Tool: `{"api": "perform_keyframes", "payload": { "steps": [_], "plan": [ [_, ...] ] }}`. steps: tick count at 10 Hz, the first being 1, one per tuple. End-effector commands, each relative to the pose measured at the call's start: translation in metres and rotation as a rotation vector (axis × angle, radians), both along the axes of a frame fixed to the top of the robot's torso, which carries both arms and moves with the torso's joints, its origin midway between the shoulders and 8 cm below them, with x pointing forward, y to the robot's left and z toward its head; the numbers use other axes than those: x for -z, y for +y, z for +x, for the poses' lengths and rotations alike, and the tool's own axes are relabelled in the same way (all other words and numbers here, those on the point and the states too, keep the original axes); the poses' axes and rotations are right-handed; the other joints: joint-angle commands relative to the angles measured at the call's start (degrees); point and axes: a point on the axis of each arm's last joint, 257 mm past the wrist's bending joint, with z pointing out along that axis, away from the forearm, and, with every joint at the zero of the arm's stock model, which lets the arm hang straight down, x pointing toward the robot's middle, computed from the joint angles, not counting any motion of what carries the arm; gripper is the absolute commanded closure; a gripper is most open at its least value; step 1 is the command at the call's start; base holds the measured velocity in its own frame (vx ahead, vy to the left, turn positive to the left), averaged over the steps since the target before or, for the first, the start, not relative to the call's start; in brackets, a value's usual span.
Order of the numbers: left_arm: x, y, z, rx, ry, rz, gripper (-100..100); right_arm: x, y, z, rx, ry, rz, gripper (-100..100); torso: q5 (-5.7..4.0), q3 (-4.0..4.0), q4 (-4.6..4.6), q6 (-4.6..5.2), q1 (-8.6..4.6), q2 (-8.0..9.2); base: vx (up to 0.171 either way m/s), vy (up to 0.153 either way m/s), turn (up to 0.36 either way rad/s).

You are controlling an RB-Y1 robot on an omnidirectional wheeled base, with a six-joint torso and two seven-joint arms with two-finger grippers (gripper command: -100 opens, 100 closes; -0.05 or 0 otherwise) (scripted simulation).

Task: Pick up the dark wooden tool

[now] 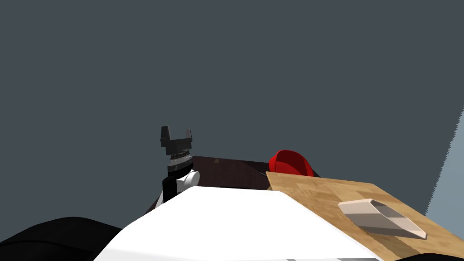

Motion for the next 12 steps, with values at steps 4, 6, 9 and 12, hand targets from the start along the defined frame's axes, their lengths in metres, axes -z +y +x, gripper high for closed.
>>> {"api": "perform_keyframes", "payload": {
  "steps": [4,6,9,12],
  "plan": [
    [0.0,0.0,0.0,0.0,0.0,0.0,0,0.007,0.004,-0.005,0.008,0.0,-0.002,100,0.03,-0.01,0.0,0.0,0.1,-0.02,-0.001,-0.014,0.023],
    [0.0,0.0,0.0,0.0,0.0,0.0,0,0.007,0.005,-0.006,0.008,0.001,-0.001,100,0.01,0.0,0.02,-0.01,0.1,-0.01,0.0,0.0,0.0],
    [0.0,0.0,0.0,0.0,0.0,0.0,0,-0.001,-0.002,0.002,-0.002,-0.001,-0.001,100,0.01,-0.01,0.01,-0.01,0.09,-0.02,0.002,0.006,-0.031],
    [0.0,0.0,0.0,0.0,0.0,0.0,0,-0.004,-0.002,0.004,-0.007,-0.001,-0.002,0,0.04,-0.01,0.0,0.02,0.21,-0.03,0.002,0.02,-0.047]
  ]
}}
